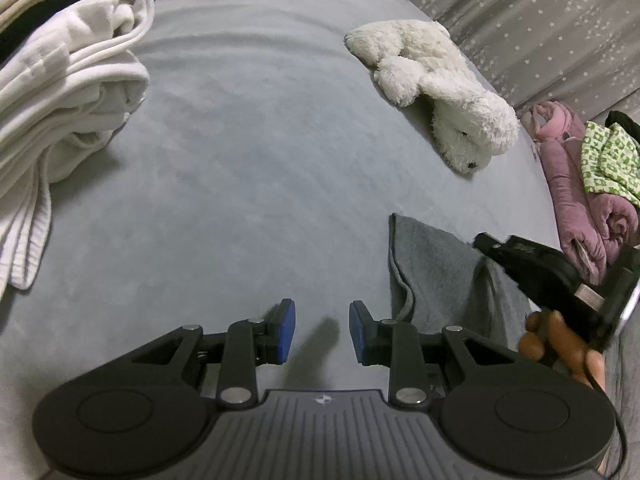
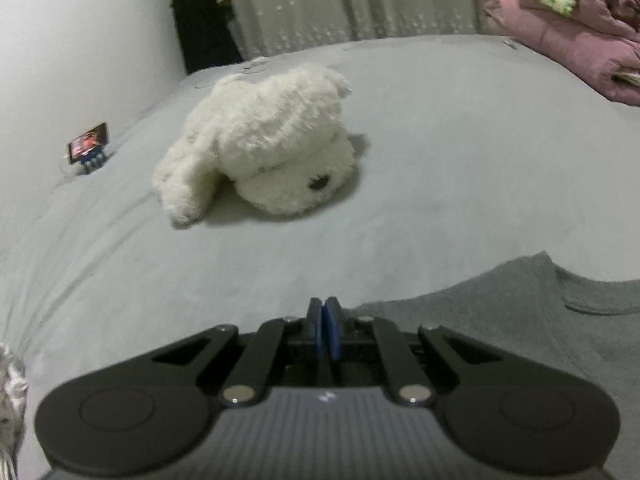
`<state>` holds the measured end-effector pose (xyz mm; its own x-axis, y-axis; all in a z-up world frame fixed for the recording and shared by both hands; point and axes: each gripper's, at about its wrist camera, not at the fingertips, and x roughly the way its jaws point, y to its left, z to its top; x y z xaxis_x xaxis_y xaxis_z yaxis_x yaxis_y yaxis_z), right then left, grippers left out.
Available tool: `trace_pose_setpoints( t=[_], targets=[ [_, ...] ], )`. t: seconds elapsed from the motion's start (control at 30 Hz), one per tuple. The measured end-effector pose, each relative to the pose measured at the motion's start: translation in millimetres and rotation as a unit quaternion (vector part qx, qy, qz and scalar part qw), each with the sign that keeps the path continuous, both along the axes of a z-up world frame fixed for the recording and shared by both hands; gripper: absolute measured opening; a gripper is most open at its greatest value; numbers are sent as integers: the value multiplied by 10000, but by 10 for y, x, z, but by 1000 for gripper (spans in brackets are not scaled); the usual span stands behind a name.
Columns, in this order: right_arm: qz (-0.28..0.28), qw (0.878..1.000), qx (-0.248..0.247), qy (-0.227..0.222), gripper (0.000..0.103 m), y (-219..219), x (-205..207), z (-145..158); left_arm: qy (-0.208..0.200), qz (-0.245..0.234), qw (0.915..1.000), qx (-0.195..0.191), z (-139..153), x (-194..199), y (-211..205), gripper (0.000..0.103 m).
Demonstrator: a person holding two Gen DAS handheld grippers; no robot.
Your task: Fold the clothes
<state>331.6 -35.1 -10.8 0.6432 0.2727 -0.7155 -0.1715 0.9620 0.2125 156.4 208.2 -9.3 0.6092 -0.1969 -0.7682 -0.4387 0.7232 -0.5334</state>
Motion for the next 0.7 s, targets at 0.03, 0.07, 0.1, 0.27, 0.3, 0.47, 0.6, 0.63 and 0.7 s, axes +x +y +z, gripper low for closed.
trace_pose_setpoints(
  t=[0.03,0.07,0.1,0.27,0.3,0.47,0.6,0.63,0.7],
  targets=[
    [2,9999,-81,64,5,21,22,-62,0,0,10000,0,0,-1,0,28],
    [12,9999,-135,94,5,39,37,-103,0,5,10000,-8,-1,-5,4,28],
    [38,9999,-140,62,5,52,40,-106,-2,8,10000,-14,-1,-9,7,28],
    [158,9999,-39,-17,8,114,65,-130,-5,13,10000,-24,-1,-17,13,28],
    [178,9998,-53,-42,10,153,62,-124,-7,21,10000,-34,-1,-20,25,28],
    [198,9993,62,-323,18,179,-89,25,-6,117,9999,-101,-6,-37,104,28],
    [164,9985,328,-414,29,2,-372,212,-13,154,9998,-154,-7,-44,134,28],
    [159,9988,317,-345,29,-58,-449,238,-15,153,9998,-160,-7,-45,134,28],
    [105,9993,339,-137,32,-201,-594,264,-11,143,9998,-162,-6,-48,129,28]
  ],
)
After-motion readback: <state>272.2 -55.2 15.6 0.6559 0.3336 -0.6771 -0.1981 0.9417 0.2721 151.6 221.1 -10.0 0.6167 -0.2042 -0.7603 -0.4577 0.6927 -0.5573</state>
